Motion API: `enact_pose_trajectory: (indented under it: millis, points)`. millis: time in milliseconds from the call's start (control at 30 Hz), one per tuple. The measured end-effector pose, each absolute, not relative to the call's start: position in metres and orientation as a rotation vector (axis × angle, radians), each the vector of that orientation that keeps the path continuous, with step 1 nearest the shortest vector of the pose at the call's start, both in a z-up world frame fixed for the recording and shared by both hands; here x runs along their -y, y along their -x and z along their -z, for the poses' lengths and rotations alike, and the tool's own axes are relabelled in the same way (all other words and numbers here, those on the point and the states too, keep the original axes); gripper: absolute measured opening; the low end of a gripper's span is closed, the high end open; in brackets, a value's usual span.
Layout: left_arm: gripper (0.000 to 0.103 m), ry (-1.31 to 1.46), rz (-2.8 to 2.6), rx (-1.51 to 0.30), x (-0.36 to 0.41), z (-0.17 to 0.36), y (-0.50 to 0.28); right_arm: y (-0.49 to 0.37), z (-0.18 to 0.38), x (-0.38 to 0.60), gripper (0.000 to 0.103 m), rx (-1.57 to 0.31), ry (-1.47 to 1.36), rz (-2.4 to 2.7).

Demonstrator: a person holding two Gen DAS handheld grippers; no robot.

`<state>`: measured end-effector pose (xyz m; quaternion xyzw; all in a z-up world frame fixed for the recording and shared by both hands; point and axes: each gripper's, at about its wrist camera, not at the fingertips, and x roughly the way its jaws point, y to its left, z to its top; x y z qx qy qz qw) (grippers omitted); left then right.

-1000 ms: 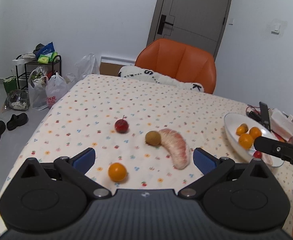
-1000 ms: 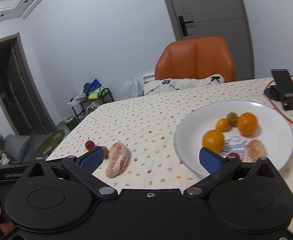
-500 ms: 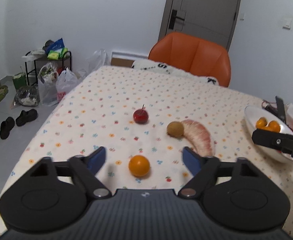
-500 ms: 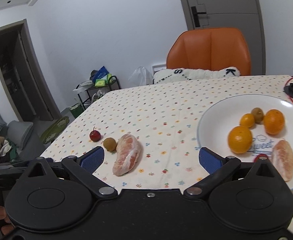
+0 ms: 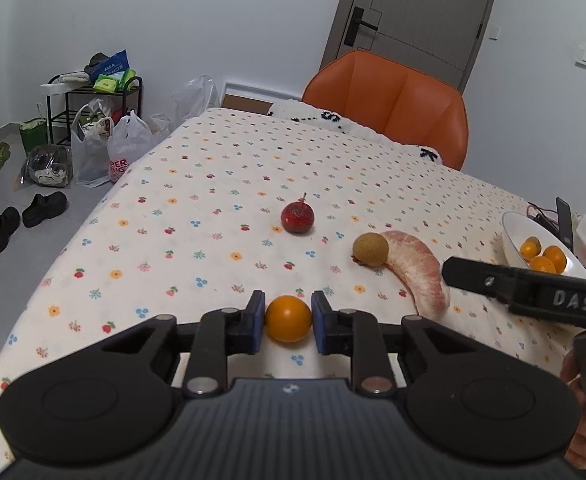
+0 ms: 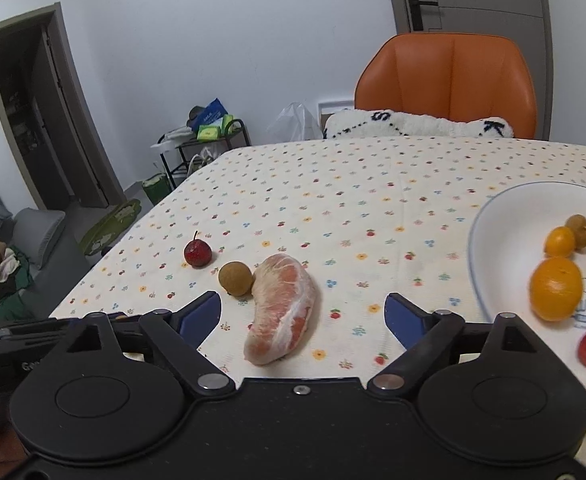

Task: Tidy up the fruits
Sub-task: 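Grasp the small orange with the left gripper while the right gripper grasps the second pomelo segment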

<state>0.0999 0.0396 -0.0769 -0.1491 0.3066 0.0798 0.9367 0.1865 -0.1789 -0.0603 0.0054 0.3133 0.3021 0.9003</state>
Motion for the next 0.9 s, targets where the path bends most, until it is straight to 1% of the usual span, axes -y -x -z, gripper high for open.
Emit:
enact_pose_trajectory:
  millis: [333,467,500,533,567,600,900]
  points:
    - [0.023,0.329,-0.171,-0.599,-0.053,0.072,-0.102,-0.194,0.069,0.155,0.081,-0.680,0.044,-0.635]
    - [0.023,0.325,-0.176,-0.595,-0.054,0.070,-0.102,-0.195,0.074,0.151,0.075,-0.668,0.071,-0.629]
    - [0.023,0.325,-0.176,-0.594,-0.054,0.069,-0.102,-0.194,0.074,0.149,0.068,-0.661,0.085,-0.626]
    - [0.023,0.325,-0.176,-0.592,-0.054,0.068,-0.102,-0.193,0.074,0.148,0.053,-0.654,0.108,-0.619]
    - [0.023,0.325,-0.175,-0.591,-0.053,0.067,-0.102,-0.193,0.073,0.146,0.042,-0.645,0.132,-0.610]
    - [0.023,0.324,-0.173,-0.588,-0.052,0.066,-0.102,-0.193,0.072,0.147,0.037,-0.648,0.135,-0.623]
    - [0.023,0.285,-0.129,-0.563,-0.027,0.053,-0.105,-0.180,0.064,0.172,0.036,-0.646,0.096,-0.652]
